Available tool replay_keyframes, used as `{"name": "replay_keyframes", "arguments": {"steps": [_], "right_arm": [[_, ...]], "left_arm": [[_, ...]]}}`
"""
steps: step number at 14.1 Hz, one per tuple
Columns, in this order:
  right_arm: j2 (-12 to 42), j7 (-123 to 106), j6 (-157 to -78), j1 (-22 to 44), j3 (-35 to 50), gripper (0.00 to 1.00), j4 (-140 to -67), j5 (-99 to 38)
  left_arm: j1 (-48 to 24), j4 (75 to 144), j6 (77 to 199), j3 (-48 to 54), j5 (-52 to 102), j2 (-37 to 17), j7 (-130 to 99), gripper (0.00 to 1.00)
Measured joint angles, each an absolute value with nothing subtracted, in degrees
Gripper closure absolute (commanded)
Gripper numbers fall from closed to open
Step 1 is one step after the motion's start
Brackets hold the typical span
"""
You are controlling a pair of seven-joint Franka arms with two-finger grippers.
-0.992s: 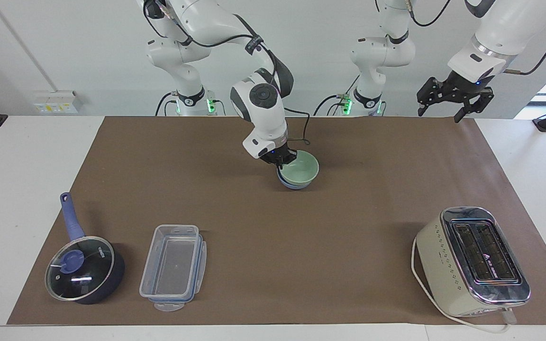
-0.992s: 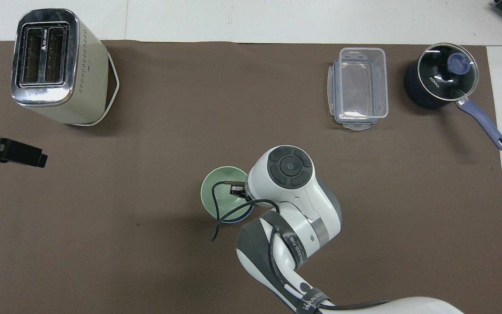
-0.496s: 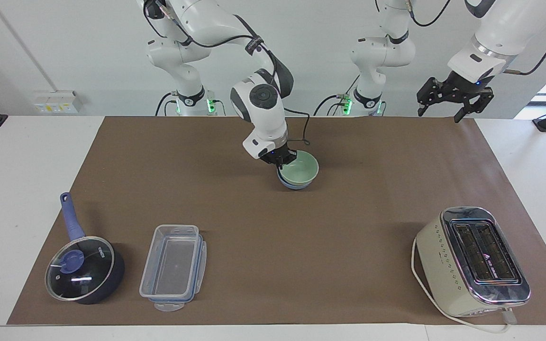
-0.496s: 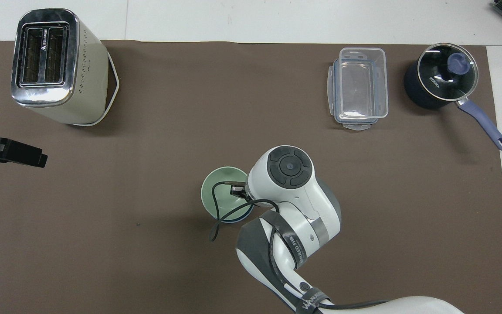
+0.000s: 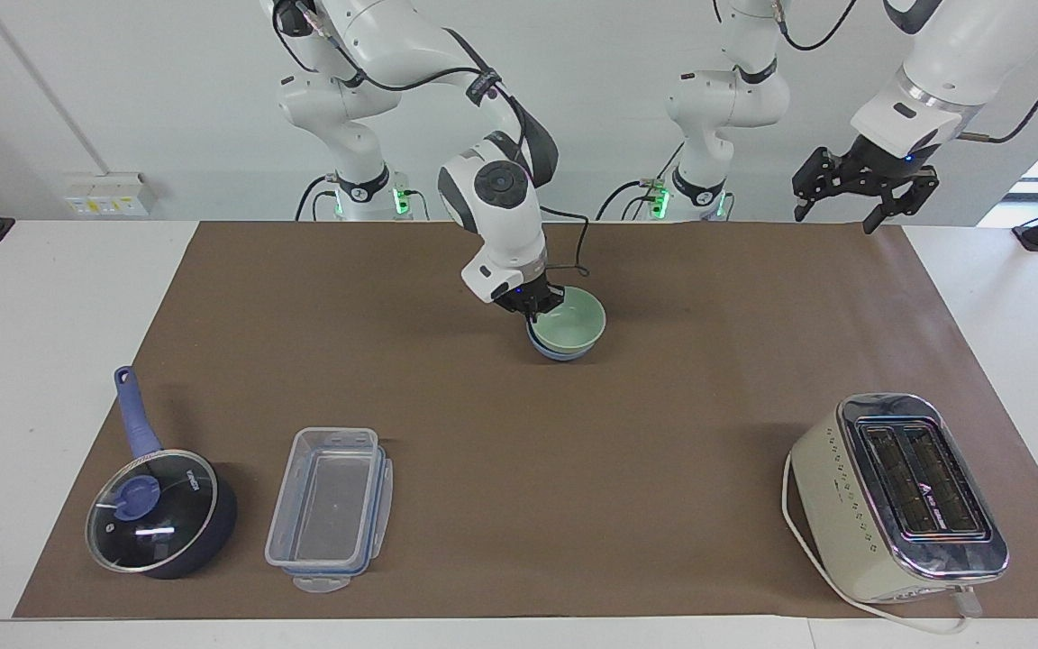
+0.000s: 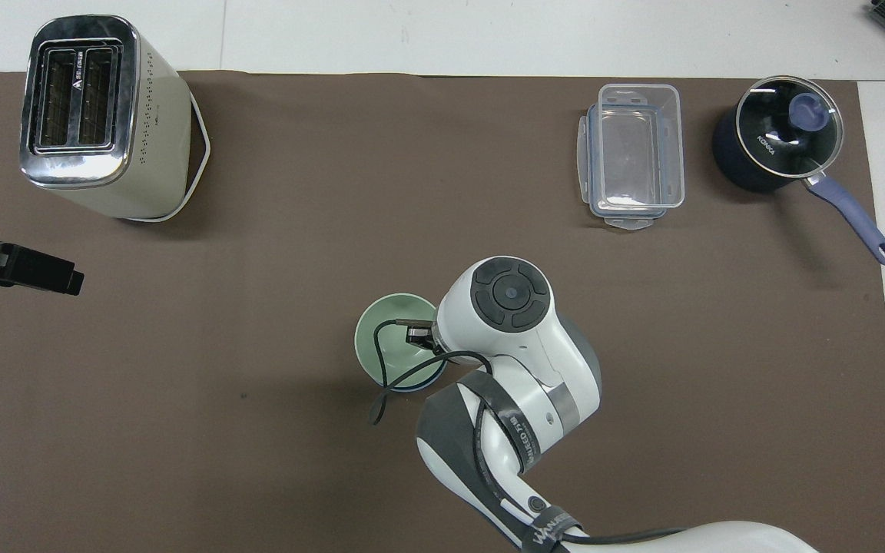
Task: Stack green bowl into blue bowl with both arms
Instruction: 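Lower the green bowl into the blue bowl and open the right gripper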
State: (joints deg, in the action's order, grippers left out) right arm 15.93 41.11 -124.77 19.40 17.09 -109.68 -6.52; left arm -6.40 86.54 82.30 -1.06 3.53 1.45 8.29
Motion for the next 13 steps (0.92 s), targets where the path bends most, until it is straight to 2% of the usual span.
{"name": "replay_keyframes", "arguments": {"steps": [6, 7, 9, 10, 11, 13], "right_arm": [[15.94, 41.1, -124.79, 19.4, 17.09, 0.78, -109.69, -6.49], [15.94, 41.1, -124.79, 19.4, 17.09, 0.72, -109.68, -6.47], [15.94, 41.1, -124.79, 19.4, 17.09, 0.5, -109.6, -6.46], [15.92, 41.09, -124.79, 19.38, 17.08, 0.22, -109.44, -6.44], [15.8, 41.09, -124.78, 19.29, 17.04, 0.0, -109.2, -6.41], [14.96, 41.09, -124.78, 19.0, 16.7, 0.0, -108.58, -5.55]], "left_arm": [[-6.4, 86.54, 82.32, -1.05, 3.53, 1.45, 8.29, 0.0], [-6.4, 86.54, 82.32, -1.05, 3.53, 1.45, 8.29, 0.0], [-6.4, 86.54, 82.32, -1.05, 3.53, 1.45, 8.29, 0.0], [-6.4, 86.54, 82.32, -1.05, 3.53, 1.45, 8.29, 0.0], [-6.4, 86.54, 82.32, -1.05, 3.53, 1.45, 8.29, 0.0], [-6.4, 86.54, 82.32, -1.05, 3.53, 1.45, 8.29, 0.0]]}}
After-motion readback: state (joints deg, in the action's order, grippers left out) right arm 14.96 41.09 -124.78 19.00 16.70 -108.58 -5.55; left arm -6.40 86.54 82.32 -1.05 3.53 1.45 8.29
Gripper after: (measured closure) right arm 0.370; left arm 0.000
